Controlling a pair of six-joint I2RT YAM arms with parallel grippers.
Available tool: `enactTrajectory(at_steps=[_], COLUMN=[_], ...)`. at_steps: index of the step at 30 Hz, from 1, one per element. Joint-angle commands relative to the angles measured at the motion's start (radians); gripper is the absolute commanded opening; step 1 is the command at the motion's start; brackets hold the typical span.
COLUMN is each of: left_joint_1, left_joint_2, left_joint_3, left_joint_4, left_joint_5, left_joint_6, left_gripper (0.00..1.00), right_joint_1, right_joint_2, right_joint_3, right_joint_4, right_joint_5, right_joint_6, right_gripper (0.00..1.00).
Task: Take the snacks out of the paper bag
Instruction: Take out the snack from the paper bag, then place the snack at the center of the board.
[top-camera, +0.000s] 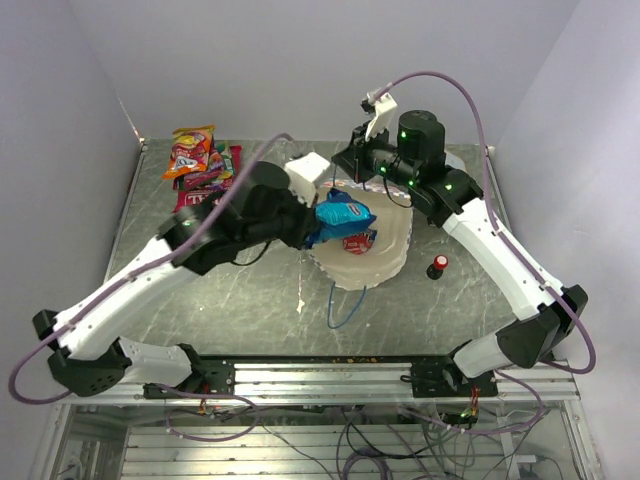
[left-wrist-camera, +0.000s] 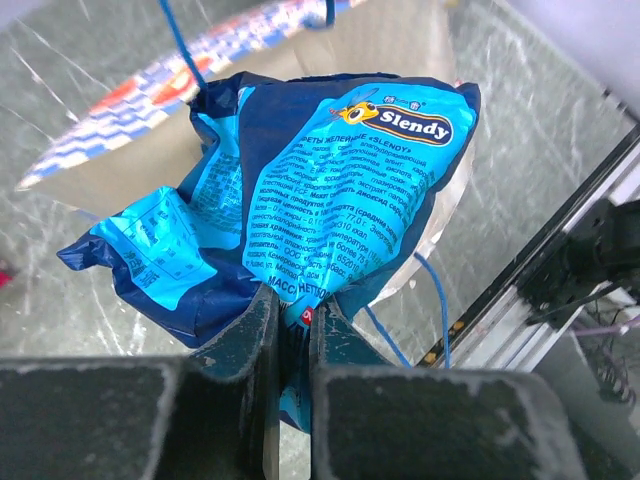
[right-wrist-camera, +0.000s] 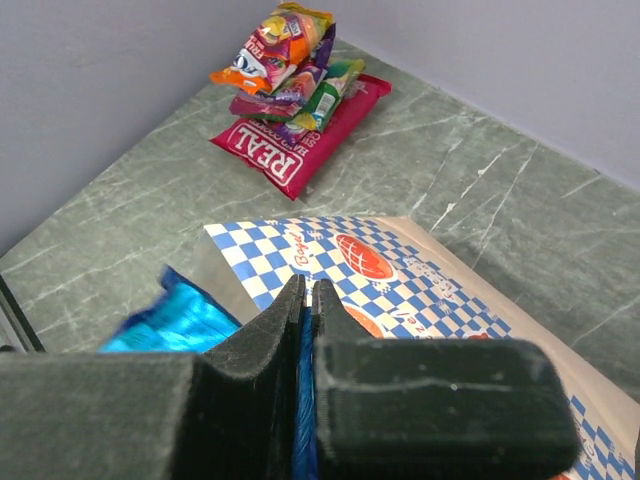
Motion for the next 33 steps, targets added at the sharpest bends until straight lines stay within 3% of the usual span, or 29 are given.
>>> enactTrajectory(at_steps=[1,8,14,20,22,27,33], left_joint_1=[0.001,0.001,0.001,0.002,0.005,0.025,0.152], left_joint_2=[-0.123,-0.130,-0.086,-0.108,-0.070,0.026,-0.061], left_joint_3=[0.136,0.341,0.472,0.316,0.347,0.358,0.140], left_joint_4=[0.071,-0.071,-0.145,-0.083,-0.159,-0.296,-0.244], left_joint_5=[-0.066,-0.144,-0.367,-0.766,-0.900,-0.990,-0.955], left_joint_6=[0.001,0.060,0.091,0.040,-0.081,-0.207,-0.307], left_gripper=[0.07,0.07,0.07,0.07,0.07,0.07,0.07], right_joint_1=[0.001,0.001,0.002,0.002,0.001,0.002,0.002], right_joint_2=[0.026,-0.009,-0.012,-0.034,-0.046,-0.082,-0.031], right_joint_3=[0.016,-0.026,-0.027,-0.026,-0.038,-0.084,0.016], right_joint_4=[0.012,0.047,0.035,0.018,0.014,0.015,-0.087], right_joint_5=[0.009,0.046,0.077,0.093,0.080,0.099,0.058], right_joint_6=[-0.008,0.023,0.027,0.010,0.009,0.020,-0.016], right_gripper=[0.00,0.00,0.00,0.00,0.00,0.00,0.00])
